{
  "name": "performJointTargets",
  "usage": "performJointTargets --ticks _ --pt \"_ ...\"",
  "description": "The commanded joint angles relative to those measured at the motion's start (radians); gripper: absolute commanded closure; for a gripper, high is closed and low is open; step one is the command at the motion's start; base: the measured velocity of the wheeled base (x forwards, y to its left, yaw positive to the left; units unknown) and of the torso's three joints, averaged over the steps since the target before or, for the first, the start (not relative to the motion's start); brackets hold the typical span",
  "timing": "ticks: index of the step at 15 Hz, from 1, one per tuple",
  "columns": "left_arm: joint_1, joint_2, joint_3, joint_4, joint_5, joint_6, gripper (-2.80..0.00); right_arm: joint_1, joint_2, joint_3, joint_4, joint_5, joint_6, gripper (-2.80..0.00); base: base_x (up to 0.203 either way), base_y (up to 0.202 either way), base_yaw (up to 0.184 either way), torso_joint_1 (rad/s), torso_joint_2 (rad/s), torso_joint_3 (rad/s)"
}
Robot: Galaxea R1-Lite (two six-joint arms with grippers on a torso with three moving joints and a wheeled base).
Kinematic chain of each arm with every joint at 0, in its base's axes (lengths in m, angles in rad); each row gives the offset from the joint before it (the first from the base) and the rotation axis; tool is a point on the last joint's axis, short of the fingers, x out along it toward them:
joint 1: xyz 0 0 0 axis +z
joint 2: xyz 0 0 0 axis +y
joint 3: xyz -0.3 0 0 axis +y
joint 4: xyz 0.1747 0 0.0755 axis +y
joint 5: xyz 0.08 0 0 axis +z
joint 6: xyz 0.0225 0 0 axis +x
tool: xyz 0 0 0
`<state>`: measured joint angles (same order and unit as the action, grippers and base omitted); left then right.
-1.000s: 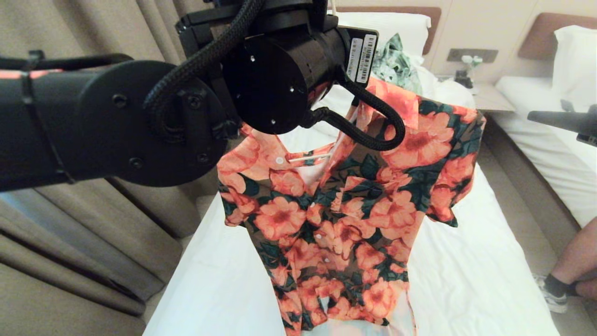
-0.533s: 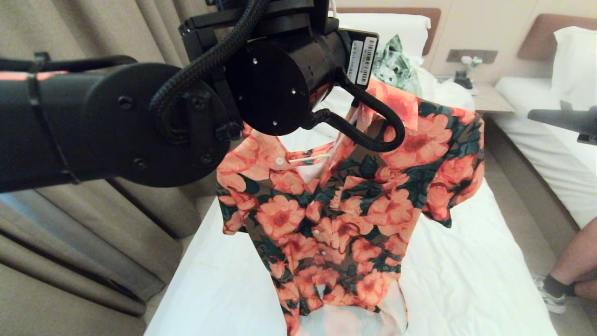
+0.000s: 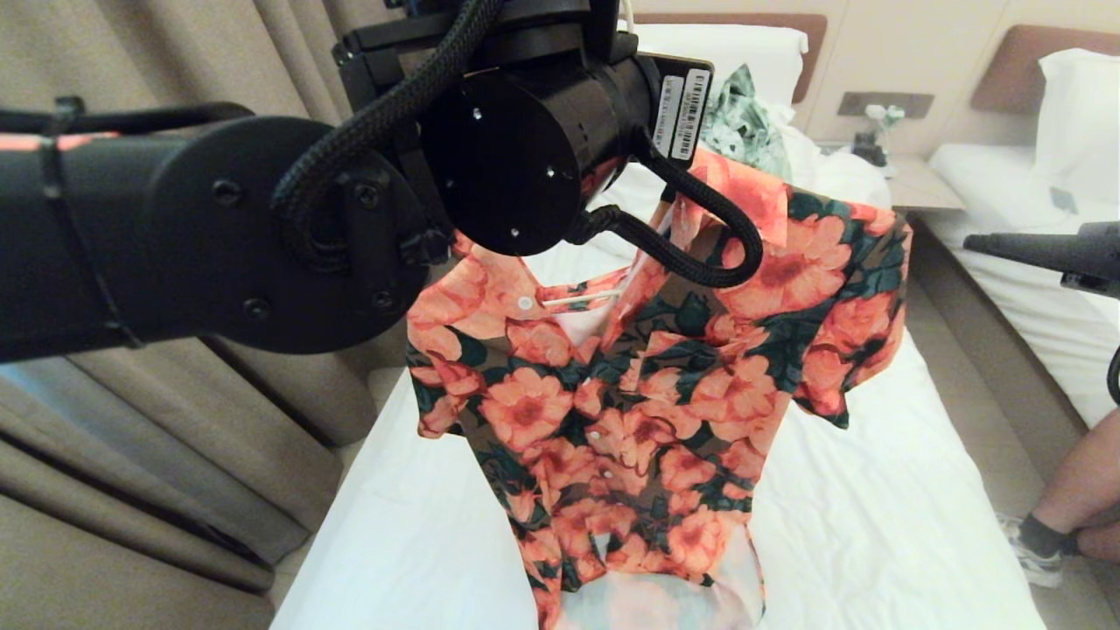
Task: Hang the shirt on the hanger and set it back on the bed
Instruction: Take the clothes hanger out of the clothes
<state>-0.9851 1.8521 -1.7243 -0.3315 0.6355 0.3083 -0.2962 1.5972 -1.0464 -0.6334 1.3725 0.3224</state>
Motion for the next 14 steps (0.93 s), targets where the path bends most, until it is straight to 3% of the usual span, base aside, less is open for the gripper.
performJointTargets --ticks 1,5,9,11,14 --pt "-0.012 0.001 -0.001 -0.002 0.007 0.003 0.0 0.01 0.041 0.023 -0.005 0.049 -0.088 -2.8 0.0 0.0 0.0 0.0 0.0 0.0" --pt "-0.007 -0.022 0.0 0.028 0.012 -0.005 0.0 -0.011 0.011 -0.043 0.021 0.149 -0.082 -2.8 0.0 0.0 0.0 0.0 0.0 0.0" --pt "0.002 -0.021 -0.005 0.041 0.003 -0.005 0.0 -0.085 -0.02 -0.151 0.034 0.157 -0.062 -2.8 0.0 0.0 0.0 0.0 0.0 0.0" --pt "0.004 -0.012 -0.036 0.044 0.001 -0.005 0.0 -0.081 0.006 -0.145 -0.085 0.158 -0.063 -2.8 0.0 0.0 0.0 0.0 0.0 0.0" --pt "0.005 -0.002 -0.075 0.07 -0.008 -0.006 0.0 -0.077 0.018 -0.107 -0.103 0.158 -0.062 -2.8 0.0 0.0 0.0 0.0 0.0 0.0"
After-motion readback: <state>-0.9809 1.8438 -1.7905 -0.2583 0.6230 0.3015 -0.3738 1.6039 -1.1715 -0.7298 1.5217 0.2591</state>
